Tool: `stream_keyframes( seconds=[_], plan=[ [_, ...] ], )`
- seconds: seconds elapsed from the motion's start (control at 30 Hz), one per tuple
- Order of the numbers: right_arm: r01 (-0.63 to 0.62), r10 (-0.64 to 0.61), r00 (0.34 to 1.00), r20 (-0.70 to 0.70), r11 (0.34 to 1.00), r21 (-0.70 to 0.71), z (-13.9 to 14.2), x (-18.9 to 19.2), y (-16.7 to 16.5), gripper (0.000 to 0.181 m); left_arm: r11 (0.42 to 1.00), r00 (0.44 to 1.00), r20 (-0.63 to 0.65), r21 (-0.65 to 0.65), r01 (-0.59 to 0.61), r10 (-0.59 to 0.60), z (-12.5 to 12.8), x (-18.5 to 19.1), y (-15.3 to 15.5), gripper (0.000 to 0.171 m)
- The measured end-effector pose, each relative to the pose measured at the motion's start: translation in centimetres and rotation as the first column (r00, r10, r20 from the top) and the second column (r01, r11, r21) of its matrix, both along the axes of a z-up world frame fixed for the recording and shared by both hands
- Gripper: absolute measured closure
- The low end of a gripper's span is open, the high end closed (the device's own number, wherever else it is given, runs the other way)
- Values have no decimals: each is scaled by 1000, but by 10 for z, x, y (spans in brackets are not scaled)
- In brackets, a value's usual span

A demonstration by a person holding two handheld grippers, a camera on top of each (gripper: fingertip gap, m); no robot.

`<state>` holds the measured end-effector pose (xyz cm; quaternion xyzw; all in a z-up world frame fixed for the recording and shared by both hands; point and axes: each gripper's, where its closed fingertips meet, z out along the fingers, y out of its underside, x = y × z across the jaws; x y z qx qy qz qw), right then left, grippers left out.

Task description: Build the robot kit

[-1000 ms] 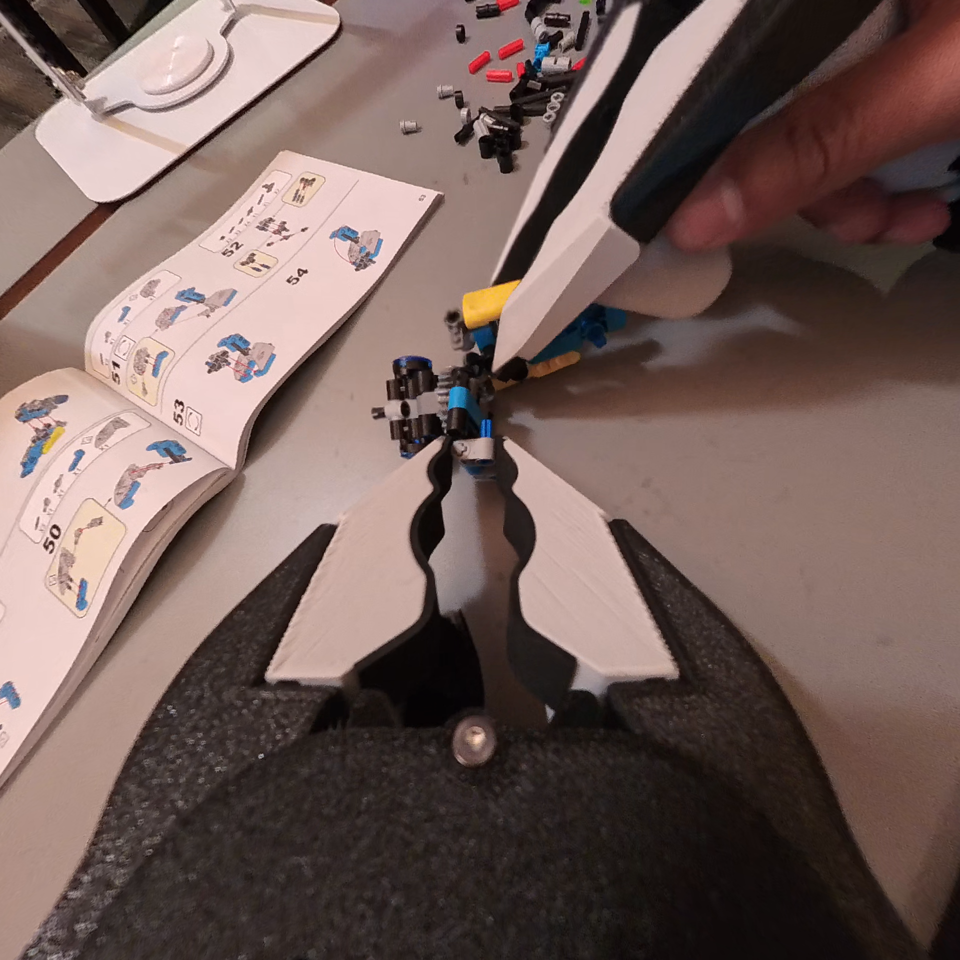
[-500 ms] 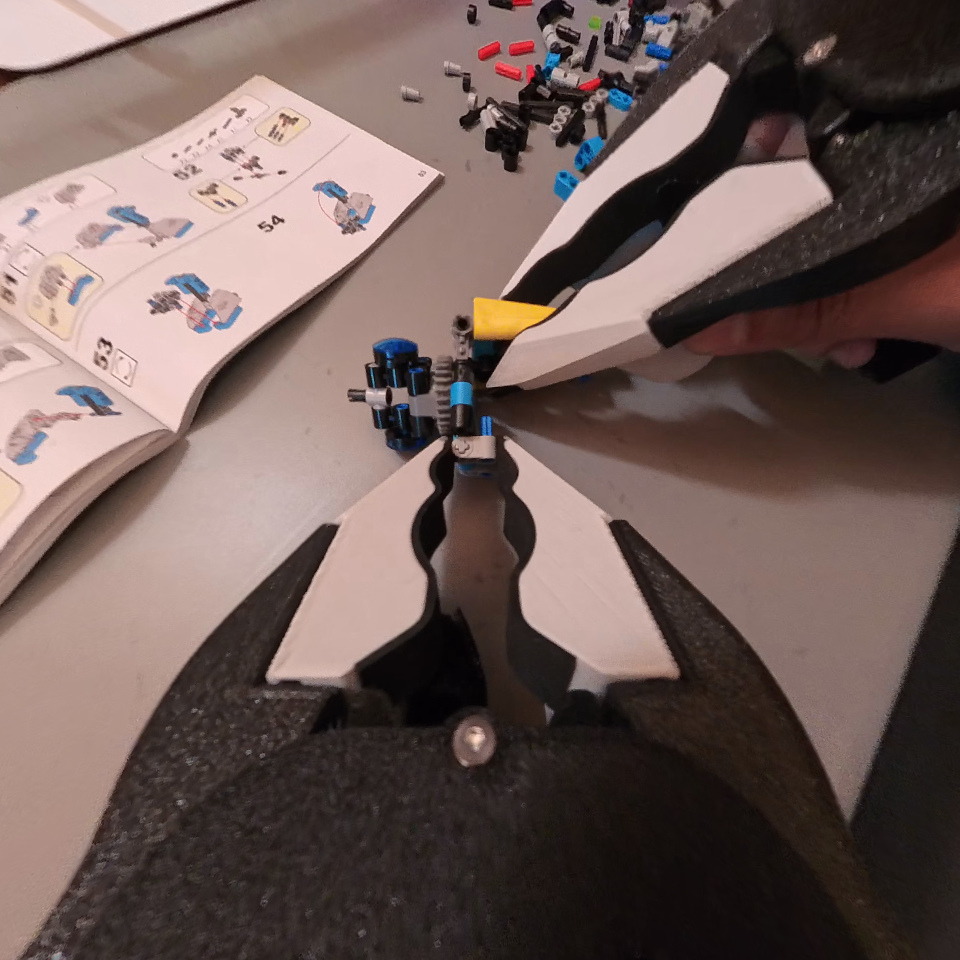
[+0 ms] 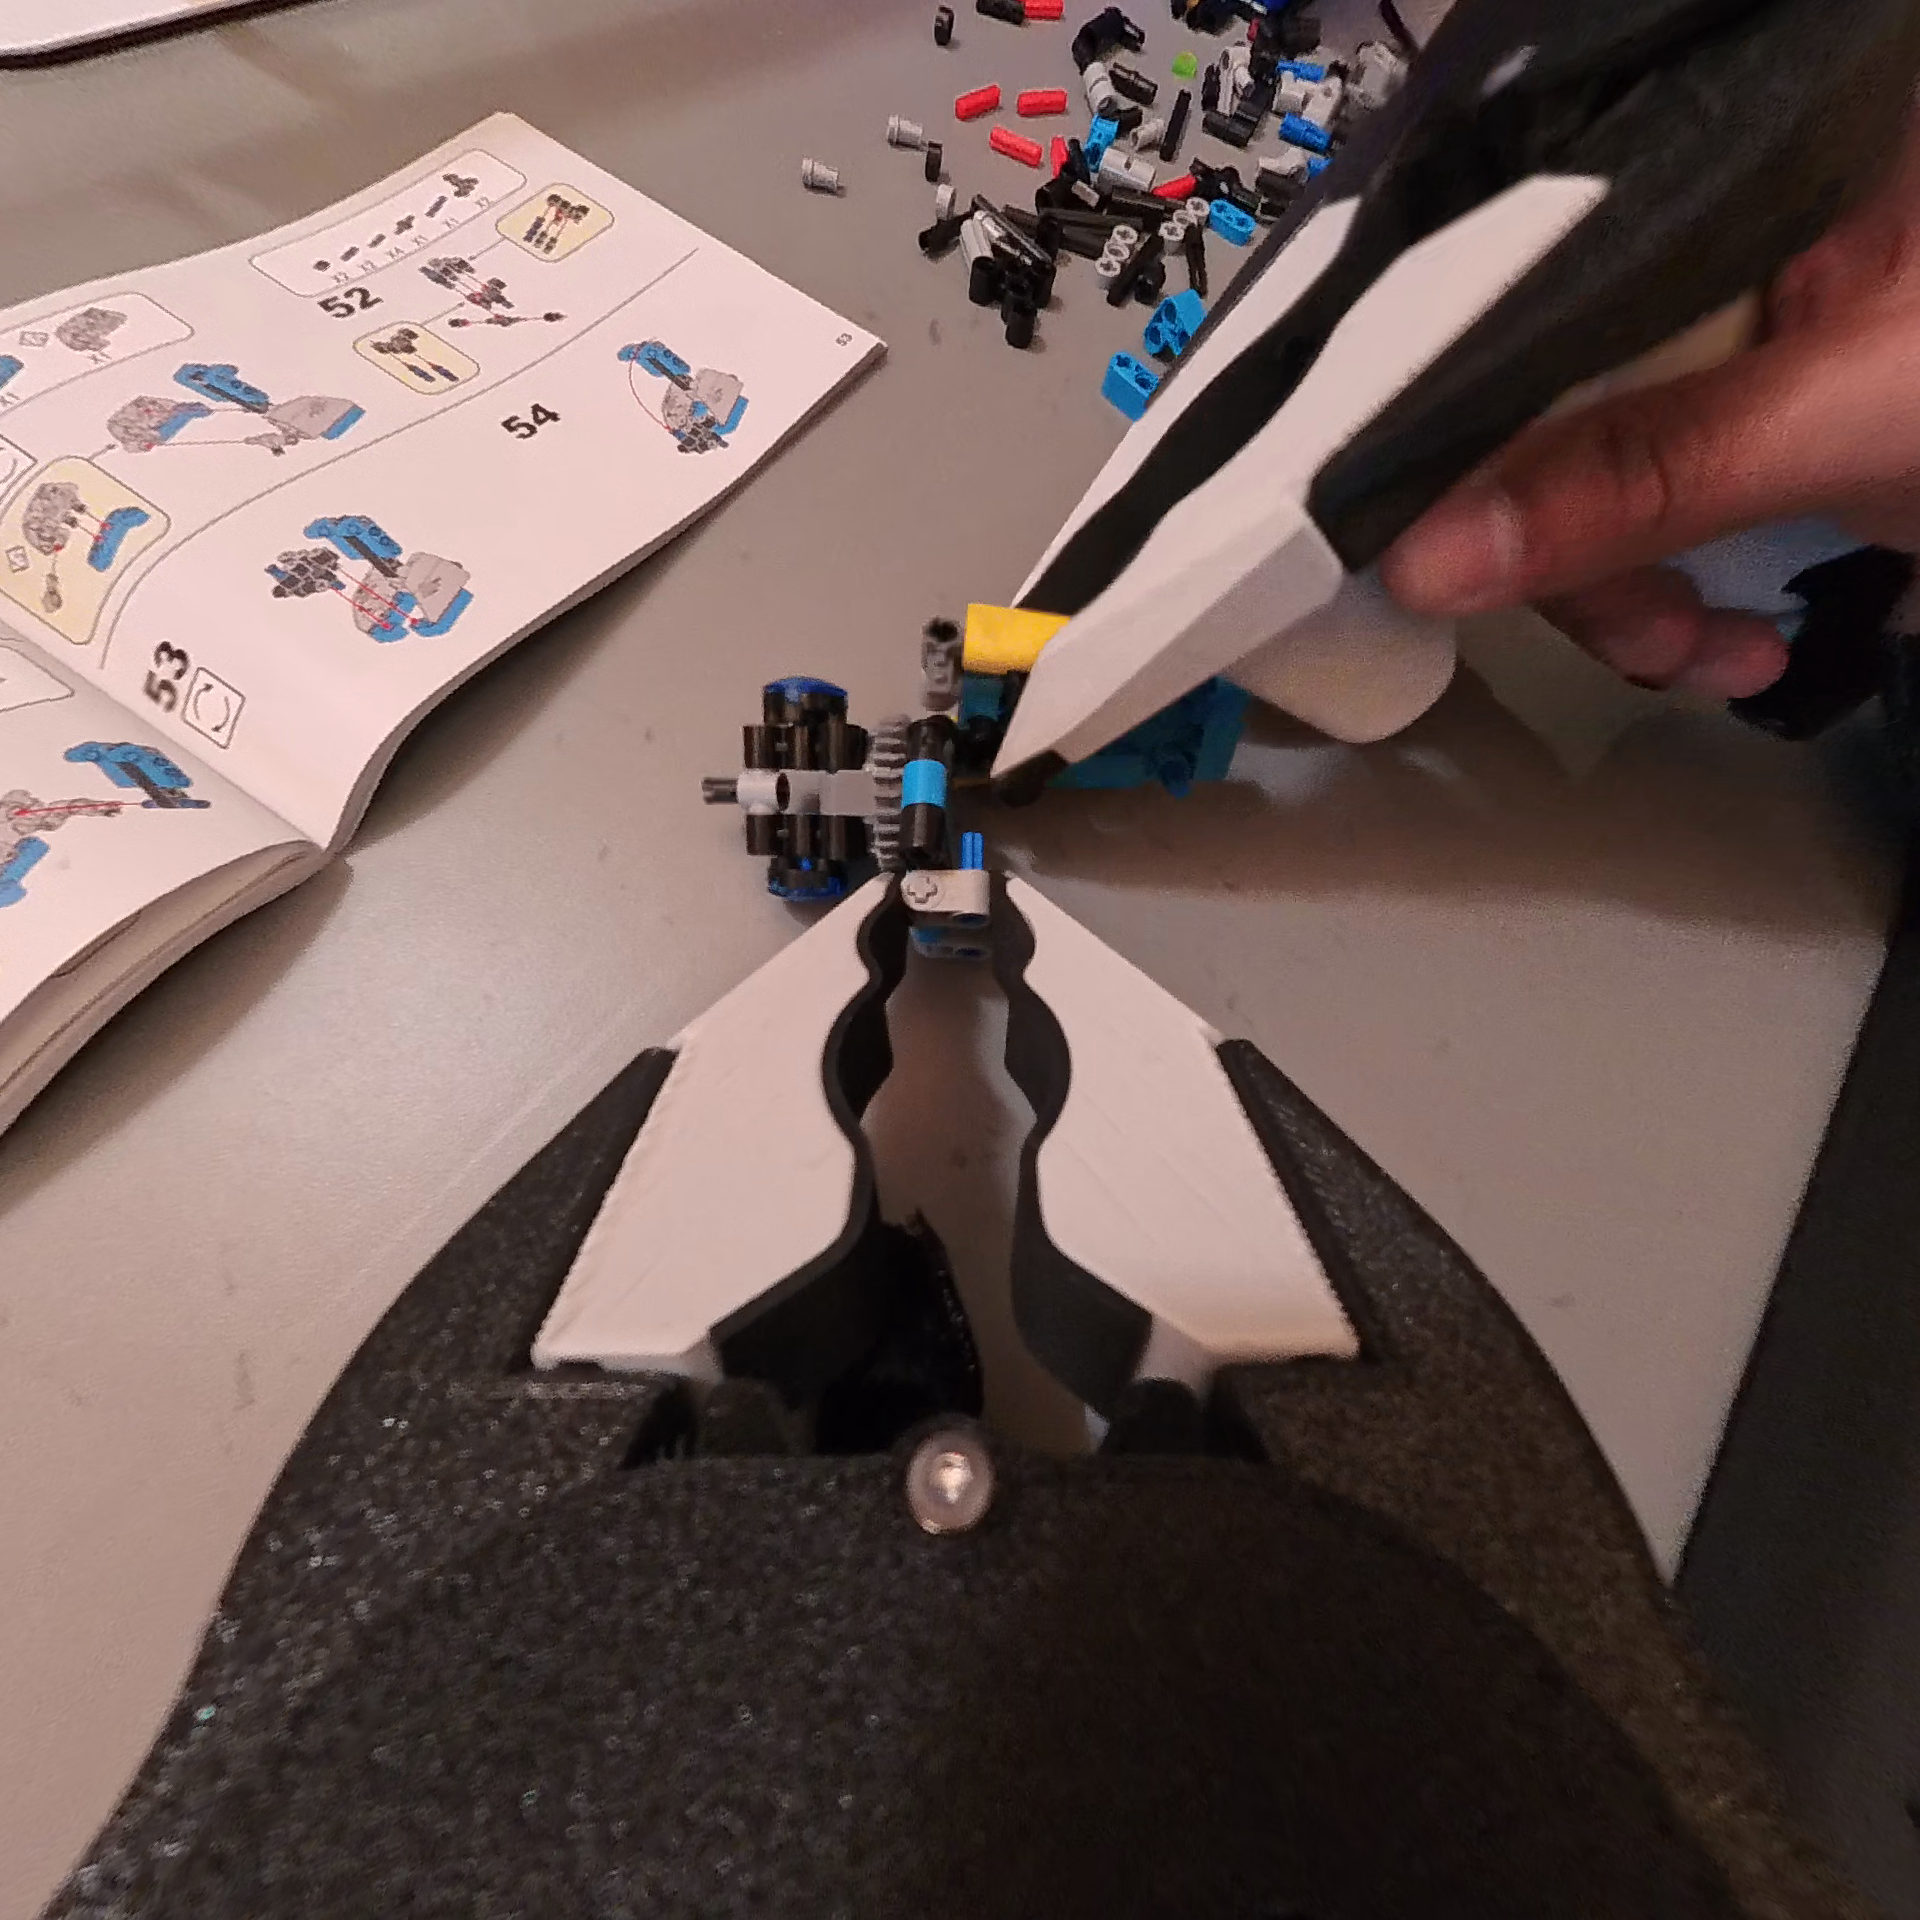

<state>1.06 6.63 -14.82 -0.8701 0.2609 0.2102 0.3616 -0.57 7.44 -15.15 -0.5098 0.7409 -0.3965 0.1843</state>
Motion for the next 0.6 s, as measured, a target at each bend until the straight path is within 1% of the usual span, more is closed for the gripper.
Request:
stream_keyframes(
  seconds=[0.07,0.17,0.2,0.23,0.33,0.4,0.47,0.5,0.53,0.6],
  plan=[
    [-6,6,999,-52,1000,3,0,-1,-1,165,1000,1000,2,9,4,-4,0,0,0,156],
    [-23,23,998,-53,1000,-8,0,-1,0,165,1000,1000,-3,1,6,-6,0,0,-1,156],
    [-34,34,999,-18,999,-18,0,-1,0,165,1000,1000,-4,1,6,-6,0,0,-1,156],
    [-55,58,997,54,998,-41,0,-1,1,165,1000,1000,-5,2,6,-6,-1,0,-1,156],
    [-85,114,958,262,989,-118,-1,-1,3,165,1000,1000,1,21,-4,4,-1,0,0,156],
    [-88,132,936,326,985,-146,-2,1,2,165,1000,1000,2,24,-2,2,-1,0,0,156],
    [-103,169,900,403,978,-181,-2,2,2,165,1000,1000,-3,9,-1,1,-1,0,0,156],
    [-110,188,884,427,973,-201,-3,3,1,165,1000,1000,-5,5,1,-1,-1,0,0,156],
    [-118,195,883,428,973,-201,-3,3,1,165,1000,1000,-9,-6,4,-4,-1,0,0,156],
    [-123,184,900,395,977,-175,-3,3,2,165,999,1000,-25,-40,5,-6,0,0,0,156]
  ],
)
